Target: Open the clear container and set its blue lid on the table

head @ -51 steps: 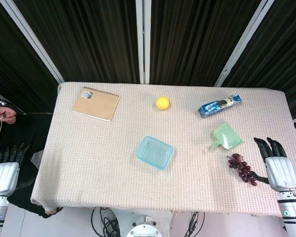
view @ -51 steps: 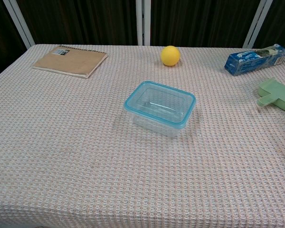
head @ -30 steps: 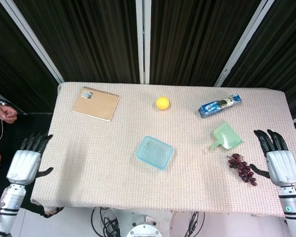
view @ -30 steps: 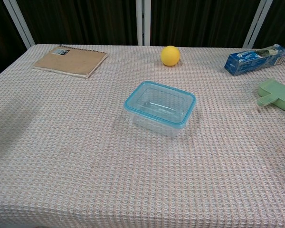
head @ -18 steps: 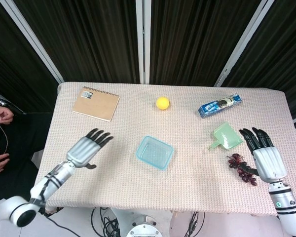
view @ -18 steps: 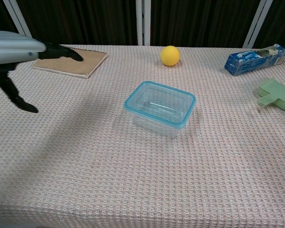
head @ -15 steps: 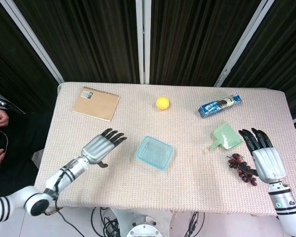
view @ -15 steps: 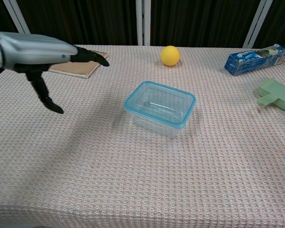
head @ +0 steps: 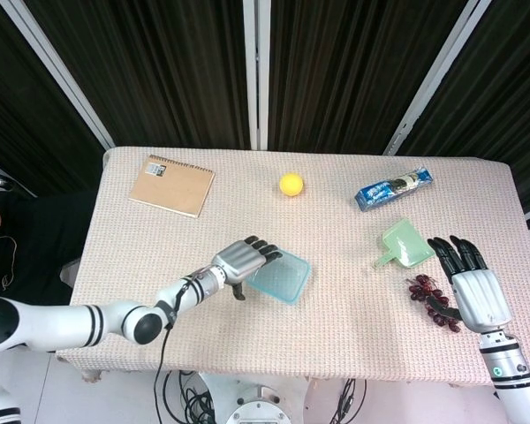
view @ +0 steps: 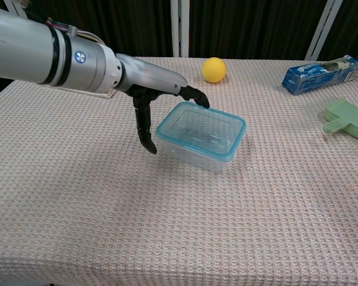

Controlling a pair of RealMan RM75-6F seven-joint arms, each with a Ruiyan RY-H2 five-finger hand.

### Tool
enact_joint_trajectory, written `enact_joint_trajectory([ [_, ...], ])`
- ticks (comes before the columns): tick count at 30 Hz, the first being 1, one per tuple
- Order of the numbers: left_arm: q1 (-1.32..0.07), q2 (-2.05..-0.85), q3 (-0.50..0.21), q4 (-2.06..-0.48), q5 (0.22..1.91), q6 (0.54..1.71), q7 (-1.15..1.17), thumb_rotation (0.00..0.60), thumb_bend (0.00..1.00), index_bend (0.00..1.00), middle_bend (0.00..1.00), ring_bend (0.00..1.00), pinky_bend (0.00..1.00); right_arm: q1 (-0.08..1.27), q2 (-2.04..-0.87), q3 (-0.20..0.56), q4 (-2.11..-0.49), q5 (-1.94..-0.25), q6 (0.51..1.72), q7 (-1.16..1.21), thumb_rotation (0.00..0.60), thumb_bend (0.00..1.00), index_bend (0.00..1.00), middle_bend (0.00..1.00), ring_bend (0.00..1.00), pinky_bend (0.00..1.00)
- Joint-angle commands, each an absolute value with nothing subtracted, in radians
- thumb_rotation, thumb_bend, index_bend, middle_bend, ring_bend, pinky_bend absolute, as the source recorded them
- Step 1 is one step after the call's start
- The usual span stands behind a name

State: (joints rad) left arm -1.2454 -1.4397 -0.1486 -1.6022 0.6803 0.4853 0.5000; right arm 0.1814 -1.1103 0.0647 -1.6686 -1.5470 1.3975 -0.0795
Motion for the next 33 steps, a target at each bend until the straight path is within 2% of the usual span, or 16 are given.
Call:
enact_joint_trajectory([
  [1, -1.336, -1.474, -0.103, -1.563, 0.575, 0.499, 0.510, 0.600, 0.00, 0.00, 0.00, 0.00, 0.02, 0.179, -1.109, 0.062, -1.667, -1.546, 1.398, -0.076, 0.600, 0.03, 0.02, 0.10, 0.00, 0.08],
  [6, -1.404, -1.482, -0.063, -1.540, 0.488, 0.506, 0.492, 0.600, 0.00, 0.00, 0.00, 0.00, 0.02, 0.175, -1.104, 0.058, -1.665, -1.544, 1.401, -0.067, 0.600, 0.03, 0.02, 0.10, 0.00, 0.08],
  [17, -1.455, -1.461, -0.013, -1.575, 0.451, 0.576, 0.471, 0.600, 0.00, 0.00, 0.00, 0.00, 0.02, 0.175, -1.109, 0.057, -1.652, -1.542, 1.400, -0.054, 0.600, 0.03, 0.02, 0.10, 0.00, 0.08],
  [24, -1.507, -1.487, 0.010, -1.557, 0.388, 0.565, 0.466, 0.600, 0.00, 0.00, 0.00, 0.00, 0.02, 0.172, -1.109, 0.053, -1.657, -1.539, 1.402, -0.059, 0.600, 0.03, 0.02, 0.10, 0.00, 0.08],
  [30, -1.535, -1.501, 0.019, -1.554, 0.350, 0.570, 0.449, 0.600, 0.00, 0.00, 0.00, 0.00, 0.05, 0.167, -1.107, 0.049, -1.662, -1.538, 1.404, -0.062, 0.600, 0.03, 0.01, 0.10, 0.00, 0.08],
  [33, -1.546, -1.508, 0.020, -1.553, 0.332, 0.570, 0.439, 0.600, 0.00, 0.00, 0.00, 0.00, 0.10, 0.171, -1.110, 0.044, -1.666, -1.547, 1.397, -0.066, 0.600, 0.03, 0.02, 0.10, 0.00, 0.09],
])
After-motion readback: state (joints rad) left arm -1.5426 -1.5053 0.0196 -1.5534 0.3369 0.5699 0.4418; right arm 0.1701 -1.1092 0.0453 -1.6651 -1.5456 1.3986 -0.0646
